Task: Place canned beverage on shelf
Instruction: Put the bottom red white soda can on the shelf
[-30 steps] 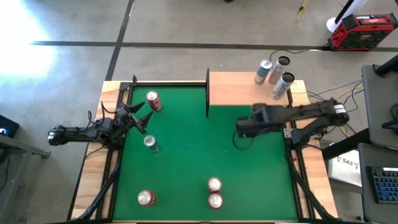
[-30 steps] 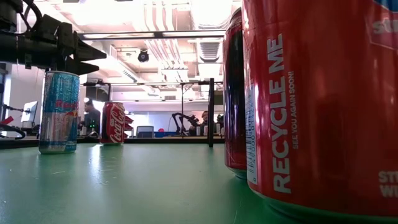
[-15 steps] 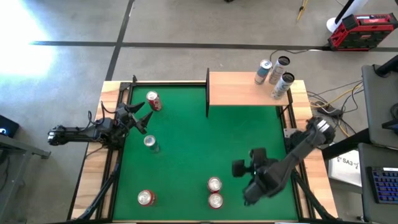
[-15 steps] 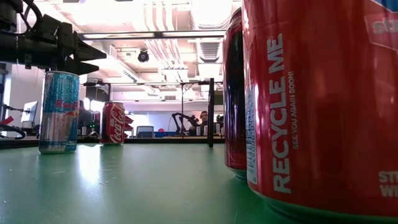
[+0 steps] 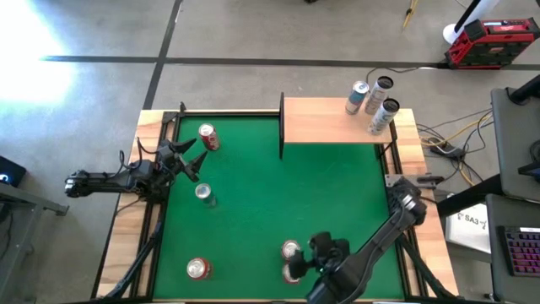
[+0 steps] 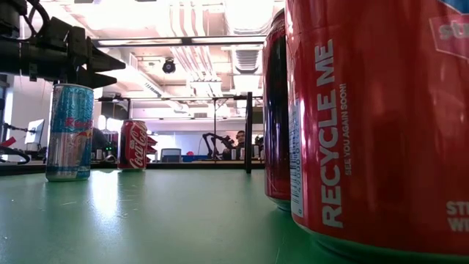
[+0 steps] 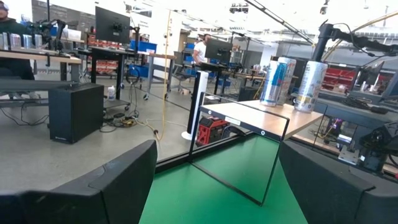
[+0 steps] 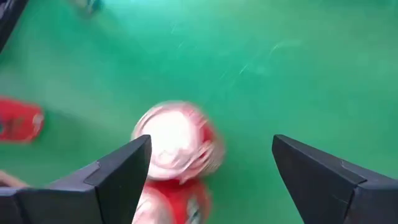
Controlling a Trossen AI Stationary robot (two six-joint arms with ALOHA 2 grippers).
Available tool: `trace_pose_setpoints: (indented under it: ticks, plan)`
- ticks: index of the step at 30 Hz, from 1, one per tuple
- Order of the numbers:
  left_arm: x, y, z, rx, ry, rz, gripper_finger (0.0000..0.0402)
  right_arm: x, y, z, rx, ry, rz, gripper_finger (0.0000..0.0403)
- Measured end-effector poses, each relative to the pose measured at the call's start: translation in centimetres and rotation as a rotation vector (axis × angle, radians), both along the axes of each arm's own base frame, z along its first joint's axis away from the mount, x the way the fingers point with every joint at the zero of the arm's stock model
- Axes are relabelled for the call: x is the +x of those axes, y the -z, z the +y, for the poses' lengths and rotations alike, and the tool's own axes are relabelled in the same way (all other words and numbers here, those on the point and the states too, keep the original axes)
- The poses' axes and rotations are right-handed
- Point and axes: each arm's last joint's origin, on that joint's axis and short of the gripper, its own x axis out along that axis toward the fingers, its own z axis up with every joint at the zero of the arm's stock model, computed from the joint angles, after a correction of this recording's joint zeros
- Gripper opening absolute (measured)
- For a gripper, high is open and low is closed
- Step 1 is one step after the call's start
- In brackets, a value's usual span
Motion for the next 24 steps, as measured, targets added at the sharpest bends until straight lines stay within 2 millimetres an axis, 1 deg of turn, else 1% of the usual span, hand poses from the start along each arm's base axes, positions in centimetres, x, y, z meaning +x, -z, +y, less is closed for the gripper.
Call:
trace_pose_setpoints:
  ticks: [5,8,11,15,20,24]
  plan:
    - [0.0,0.0,0.0,0.0,0.0,0.0,0.0324,1.9,-0.3,1.8,0.055,-0.075,-0.011,0.0325]
    - [0.0,0.0,0.0,0.0,0.001,0.0,0.0324,2.5,0.6,2.4,0.065,-0.087,-0.02,0.0325]
    - [0.0,0.0,0.0,0.0,0.0,0.001,0.0324,2.6,1.0,2.3,0.096,-0.071,0.013,0.0325]
    - [0.0,0.0,0.0,0.0,0.002,0.004,0.0324,3.2,1.1,2.0,0.13,-0.069,0.022,0.0325]
    - [0.0,0.0,0.0,0.0,0.002,0.005,0.0324,3.4,1.1,1.7,0.117,-0.098,0.039,0.0326]
    - [0.0,0.0,0.0,0.0,0.002,0.006,0.0324,3.4,1.2,1.0,0.102,-0.052,0.068,0.0338]
